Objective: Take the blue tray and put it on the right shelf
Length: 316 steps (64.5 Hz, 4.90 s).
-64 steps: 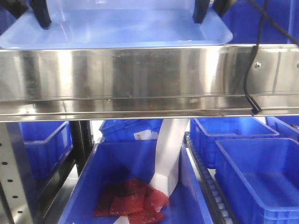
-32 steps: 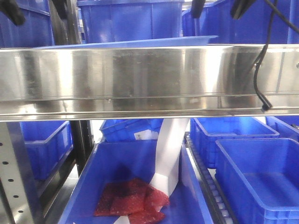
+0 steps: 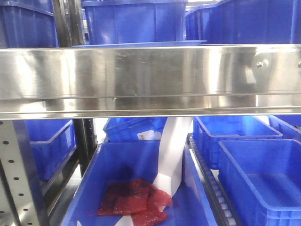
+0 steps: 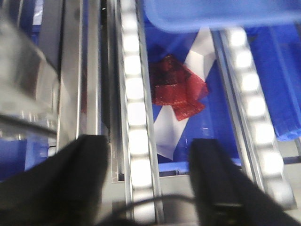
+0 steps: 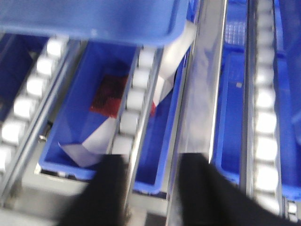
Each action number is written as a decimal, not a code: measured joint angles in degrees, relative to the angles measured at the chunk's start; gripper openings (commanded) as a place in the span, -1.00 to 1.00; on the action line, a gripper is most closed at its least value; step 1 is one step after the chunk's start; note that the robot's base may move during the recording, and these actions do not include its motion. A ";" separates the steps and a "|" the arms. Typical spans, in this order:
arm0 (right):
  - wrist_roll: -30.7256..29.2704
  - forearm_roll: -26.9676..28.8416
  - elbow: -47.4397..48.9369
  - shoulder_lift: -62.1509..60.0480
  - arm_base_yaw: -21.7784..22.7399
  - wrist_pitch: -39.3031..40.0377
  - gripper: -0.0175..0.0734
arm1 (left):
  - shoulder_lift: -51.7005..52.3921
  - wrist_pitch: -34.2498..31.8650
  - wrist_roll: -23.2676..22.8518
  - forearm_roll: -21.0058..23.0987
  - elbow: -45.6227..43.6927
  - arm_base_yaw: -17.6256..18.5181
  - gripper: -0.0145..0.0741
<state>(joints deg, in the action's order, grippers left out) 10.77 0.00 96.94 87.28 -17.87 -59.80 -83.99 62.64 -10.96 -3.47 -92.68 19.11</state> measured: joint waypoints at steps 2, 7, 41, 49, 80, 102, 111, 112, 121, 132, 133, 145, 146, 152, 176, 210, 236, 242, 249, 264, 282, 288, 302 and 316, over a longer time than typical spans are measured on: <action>0.00 0.00 -2.67 -1.60 0.00 0.98 -0.50 | 2.49 -1.89 0.00 0.00 3.47 0.23 -0.37; 0.00 0.00 -9.64 -5.73 0.00 3.93 -0.49 | 8.76 -6.91 0.00 0.00 11.72 0.88 -0.51; -0.13 -4.87 -61.38 -40.28 0.00 34.28 -0.49 | 53.90 -28.01 0.00 0.86 58.77 1.13 -0.78; -0.13 -5.50 -69.17 -50.48 0.00 38.83 -0.49 | 64.03 -28.01 0.00 0.96 62.35 1.13 -0.78; -0.13 -6.00 -71.90 -74.38 0.00 43.19 -0.49 | 76.04 -28.69 0.00 0.96 62.77 1.13 -0.78; -0.13 -6.00 -71.90 -74.38 0.00 43.33 -0.49 | 76.04 -28.69 0.00 0.96 62.93 1.13 -0.78; -0.13 -6.00 -71.90 -74.38 0.00 43.35 -0.49 | 76.16 -28.69 0.00 0.96 62.93 0.98 -0.78; -0.13 -6.00 -71.90 -74.38 0.00 43.35 -0.49 | 76.16 -28.54 0.00 0.96 62.93 0.80 -0.78; -0.13 -6.00 -71.90 -74.38 0.00 43.45 -0.49 | 76.77 -28.32 2.62 2.76 64.07 -6.45 -0.78; -0.13 -6.00 -71.90 -74.38 0.00 43.45 -0.49 | 81.56 -33.71 7.89 6.67 72.97 -17.30 -0.78; -0.13 -6.00 -71.90 -74.38 0.00 43.45 -0.49 | 82.05 -34.26 8.04 6.93 73.88 -17.75 -0.78; -0.13 -6.00 -71.90 -74.38 0.00 43.56 -0.49 | 84.60 -44.82 8.68 7.67 88.89 -19.51 -0.78; -0.13 -6.00 -71.90 -74.38 0.00 43.56 -0.49 | 84.60 -46.24 8.68 7.67 89.81 -19.51 -0.78; -0.13 -6.00 -71.90 -74.38 0.00 43.56 -0.49 | 84.60 -52.70 8.68 7.67 94.01 -19.51 -0.78; -0.13 -6.00 -71.90 -74.38 0.00 43.56 -0.49 | 84.60 -57.83 8.77 7.80 94.25 -19.51 -0.78; -0.13 -6.13 -71.90 -74.38 0.00 43.09 -0.49 | 84.60 -57.93 8.77 7.80 94.25 -19.51 -0.78; -1.09 -4.11 -80.15 -75.05 14.34 49.49 -0.49 | 84.60 -57.93 8.77 7.80 94.25 -19.51 -0.78; -3.48 -2.29 -84.99 -76.95 17.12 52.53 -0.49 | 84.60 -57.93 8.77 7.80 94.25 -19.51 -0.78; -6.23 -0.99 -90.15 -79.95 17.91 55.35 -0.49 | 84.60 -57.93 8.77 7.80 94.25 -19.51 -0.78; -8.14 -0.89 -98.31 -87.39 18.05 57.63 -0.49 | 84.60 -57.93 8.77 7.80 94.25 -19.51 -0.78; -8.15 -0.89 -98.57 -87.90 18.05 57.50 -0.49 | 84.60 -57.93 8.80 7.80 94.25 -19.51 -0.78; -8.15 -0.89 -98.57 -87.90 18.05 57.50 -0.49 | 84.60 -57.93 8.80 7.80 94.25 -19.51 -0.78; -8.15 -0.89 -98.57 -87.90 18.05 57.50 -0.49 | 84.60 -57.93 8.80 7.80 94.25 -19.51 -0.78; -8.27 -0.89 -98.57 -87.90 18.05 57.50 -0.49 | 84.60 -57.93 8.80 7.80 94.25 -19.51 -0.78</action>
<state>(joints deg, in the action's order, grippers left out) 2.50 -0.89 -1.63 -0.62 0.18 -2.29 0.61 4.71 -2.16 4.33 1.57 -0.41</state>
